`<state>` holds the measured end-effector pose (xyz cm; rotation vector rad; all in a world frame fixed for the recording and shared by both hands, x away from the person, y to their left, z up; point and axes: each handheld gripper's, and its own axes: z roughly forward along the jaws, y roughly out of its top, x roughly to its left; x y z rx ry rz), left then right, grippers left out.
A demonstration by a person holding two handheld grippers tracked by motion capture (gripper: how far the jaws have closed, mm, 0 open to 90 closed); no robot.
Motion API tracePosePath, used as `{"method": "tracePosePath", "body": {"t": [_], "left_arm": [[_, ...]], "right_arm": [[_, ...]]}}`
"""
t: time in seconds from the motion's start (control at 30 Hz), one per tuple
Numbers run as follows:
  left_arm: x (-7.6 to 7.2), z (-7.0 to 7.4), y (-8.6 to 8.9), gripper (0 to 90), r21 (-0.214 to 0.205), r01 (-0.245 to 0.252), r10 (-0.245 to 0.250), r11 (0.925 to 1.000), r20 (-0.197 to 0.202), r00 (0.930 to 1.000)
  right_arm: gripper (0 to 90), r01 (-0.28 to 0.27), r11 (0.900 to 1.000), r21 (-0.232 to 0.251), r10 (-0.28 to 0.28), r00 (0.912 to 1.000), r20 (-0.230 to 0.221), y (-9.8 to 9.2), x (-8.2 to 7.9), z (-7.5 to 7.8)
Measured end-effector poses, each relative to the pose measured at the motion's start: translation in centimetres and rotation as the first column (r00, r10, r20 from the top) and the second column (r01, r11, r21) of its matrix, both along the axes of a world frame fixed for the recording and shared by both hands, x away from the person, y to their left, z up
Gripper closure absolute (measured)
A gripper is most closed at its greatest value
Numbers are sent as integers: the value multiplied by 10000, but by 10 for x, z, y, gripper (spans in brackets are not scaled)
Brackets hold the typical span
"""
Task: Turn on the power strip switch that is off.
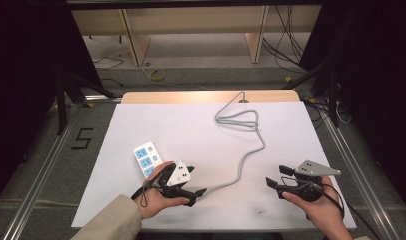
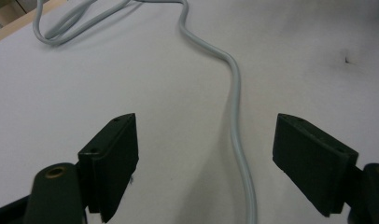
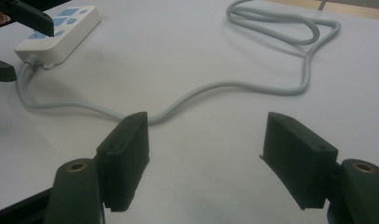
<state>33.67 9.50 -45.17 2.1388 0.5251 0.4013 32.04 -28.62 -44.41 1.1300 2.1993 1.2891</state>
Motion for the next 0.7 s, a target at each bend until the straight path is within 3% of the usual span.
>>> {"method": "tracePosePath", "body": {"t": [0.27, 0.3, 0.33, 0.43, 0.57, 0.7], "left_arm": [[3, 2, 1, 362, -87, 33, -32, 10000, 127, 9999], [4, 4, 2, 414, -153, -39, 40, 9999, 79, 10000], [4, 5, 3, 549, -220, -94, 96, 9997, 98, 9999], [8, 8, 6, 680, -319, -104, 104, 9994, -16, 9999], [10, 9, 10, 851, -8, -324, 324, 9995, -188, 9993], [11, 12, 14, 896, 28, -593, 593, 9982, -438, 9973]], "right_arm": [[321, 15, 10000, -36, -15, 10000, 6, -1, -1, 0], [323, 15, 10000, -34, -15, 10000, -5, 0, -1, 0], [324, 25, 10000, -9, -25, 10000, -9, 0, -1, -1], [324, 25, 10000, -2, -25, 10000, -16, 0, -1, -1], [324, 11, 10000, -20, -11, 10000, -43, 0, -1, 0], [324, -8, 10000, -24, 7, 10000, -59, 0, -1, -1]]}}
